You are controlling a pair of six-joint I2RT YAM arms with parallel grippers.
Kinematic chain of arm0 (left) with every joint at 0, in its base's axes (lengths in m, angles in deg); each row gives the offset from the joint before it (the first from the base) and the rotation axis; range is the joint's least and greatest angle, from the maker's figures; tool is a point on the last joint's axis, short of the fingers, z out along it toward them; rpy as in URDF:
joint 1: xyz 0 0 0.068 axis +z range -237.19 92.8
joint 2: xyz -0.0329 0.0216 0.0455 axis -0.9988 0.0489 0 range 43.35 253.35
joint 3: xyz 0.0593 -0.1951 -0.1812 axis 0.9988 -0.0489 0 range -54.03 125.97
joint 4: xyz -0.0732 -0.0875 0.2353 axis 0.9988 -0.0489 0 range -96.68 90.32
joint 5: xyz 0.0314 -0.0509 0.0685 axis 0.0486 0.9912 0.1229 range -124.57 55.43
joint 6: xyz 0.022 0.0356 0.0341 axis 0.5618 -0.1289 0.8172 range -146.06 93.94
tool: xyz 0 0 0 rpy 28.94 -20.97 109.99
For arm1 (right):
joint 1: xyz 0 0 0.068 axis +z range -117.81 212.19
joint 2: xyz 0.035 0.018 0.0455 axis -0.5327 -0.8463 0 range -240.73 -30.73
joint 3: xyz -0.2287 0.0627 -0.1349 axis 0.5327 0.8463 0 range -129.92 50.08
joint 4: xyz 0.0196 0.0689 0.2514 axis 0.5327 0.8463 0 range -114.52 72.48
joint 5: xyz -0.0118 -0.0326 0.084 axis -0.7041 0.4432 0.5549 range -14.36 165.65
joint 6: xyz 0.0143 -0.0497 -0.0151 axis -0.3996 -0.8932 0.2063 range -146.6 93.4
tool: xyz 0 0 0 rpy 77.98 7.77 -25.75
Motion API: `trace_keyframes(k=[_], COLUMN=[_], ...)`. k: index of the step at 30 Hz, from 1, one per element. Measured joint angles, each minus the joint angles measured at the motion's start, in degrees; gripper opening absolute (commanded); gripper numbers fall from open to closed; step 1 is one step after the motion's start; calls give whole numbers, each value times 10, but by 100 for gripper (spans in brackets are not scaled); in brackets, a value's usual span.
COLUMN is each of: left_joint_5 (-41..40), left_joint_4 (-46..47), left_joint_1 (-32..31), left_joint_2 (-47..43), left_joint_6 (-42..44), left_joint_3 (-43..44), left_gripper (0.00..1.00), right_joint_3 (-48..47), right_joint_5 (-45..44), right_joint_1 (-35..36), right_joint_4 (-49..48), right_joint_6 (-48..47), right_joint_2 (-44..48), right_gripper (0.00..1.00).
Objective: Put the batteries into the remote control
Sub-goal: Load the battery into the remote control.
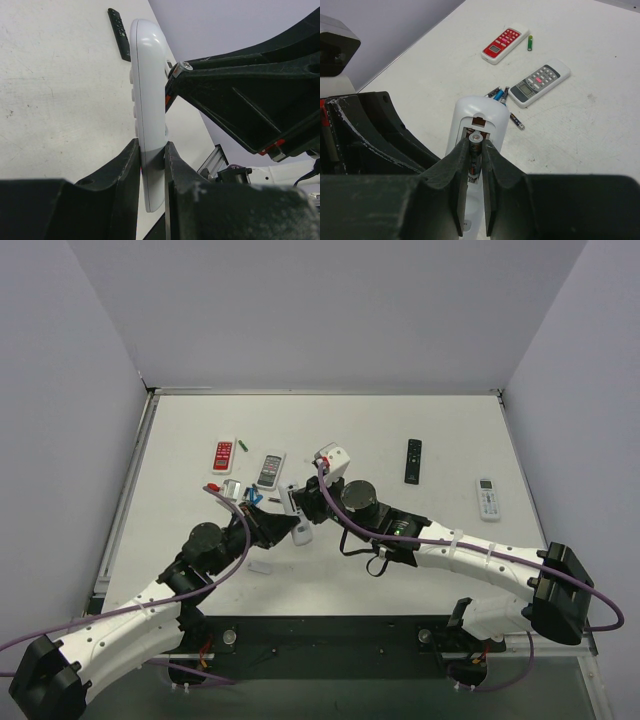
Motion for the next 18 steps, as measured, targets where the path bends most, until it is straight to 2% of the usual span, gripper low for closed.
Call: trace_keyframes(k=[4,15,18], left_joint_5=[0,2,5], left_joint_4=[2,6,6], left_joint_1=[0,0,0], left_joint_2=[1,15,19], left_joint_6=[0,1,1], left_joint_3=[0,0,0], left_gripper=[0,0,0], right_joint_3=[0,0,0], right_joint_5=[-6,-30,-30], right_joint_1=[0,0,0], right_joint_4=[3,15,18], right_joint_6=[1,15,15], right_joint_2=[0,-9,-11], right_gripper=[18,20,24])
